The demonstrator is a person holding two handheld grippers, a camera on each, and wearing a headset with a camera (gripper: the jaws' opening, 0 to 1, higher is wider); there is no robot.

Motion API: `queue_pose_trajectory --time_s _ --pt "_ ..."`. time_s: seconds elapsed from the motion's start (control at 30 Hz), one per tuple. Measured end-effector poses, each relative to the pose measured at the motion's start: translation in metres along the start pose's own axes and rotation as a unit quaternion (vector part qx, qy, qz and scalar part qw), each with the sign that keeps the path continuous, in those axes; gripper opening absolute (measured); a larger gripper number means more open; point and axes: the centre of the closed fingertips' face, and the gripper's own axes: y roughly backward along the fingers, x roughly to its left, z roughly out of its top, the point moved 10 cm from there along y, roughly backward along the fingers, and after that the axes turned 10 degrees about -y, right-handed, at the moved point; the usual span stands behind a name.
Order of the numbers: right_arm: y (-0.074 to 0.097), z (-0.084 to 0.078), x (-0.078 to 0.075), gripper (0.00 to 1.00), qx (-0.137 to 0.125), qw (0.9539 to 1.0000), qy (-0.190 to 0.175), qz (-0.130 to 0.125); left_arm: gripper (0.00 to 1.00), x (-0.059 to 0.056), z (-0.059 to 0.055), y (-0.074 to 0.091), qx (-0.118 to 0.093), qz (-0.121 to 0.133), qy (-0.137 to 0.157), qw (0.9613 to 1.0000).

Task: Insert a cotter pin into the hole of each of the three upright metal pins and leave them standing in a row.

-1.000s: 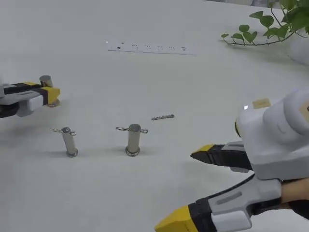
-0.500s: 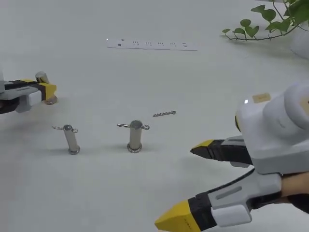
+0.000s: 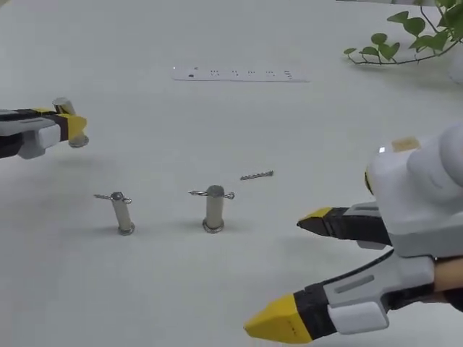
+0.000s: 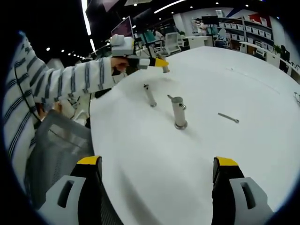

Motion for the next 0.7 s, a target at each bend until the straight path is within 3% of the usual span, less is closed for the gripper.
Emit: queue_pose_trajectory --time_s 0.27,0.33,0.5,0.7 --pt "0.005 0.003 0.002 0.99 -0.004 1.0 0.006 0.0 0.1 -0.003 0.007 0.023 -0.014 -0.01 0.015 0.9997" --pt "0.007 0.003 0.003 0.99 -0.005 1.0 0.008 0.001 0.1 -0.013 0.013 0.032 -0.024 -0.015 0.025 0.9993" --pt "0.011 0.004 0.004 0.98 -0.006 0.9999 0.014 -0.003 0.11 -0.024 0.025 0.049 -0.051 -0.045 0.039 0.9969" --pt "0.013 0.003 0.006 0.98 -0.009 0.9998 0.018 -0.005 0.11 -0.03 0.027 0.062 -0.05 -0.059 0.023 0.9967"
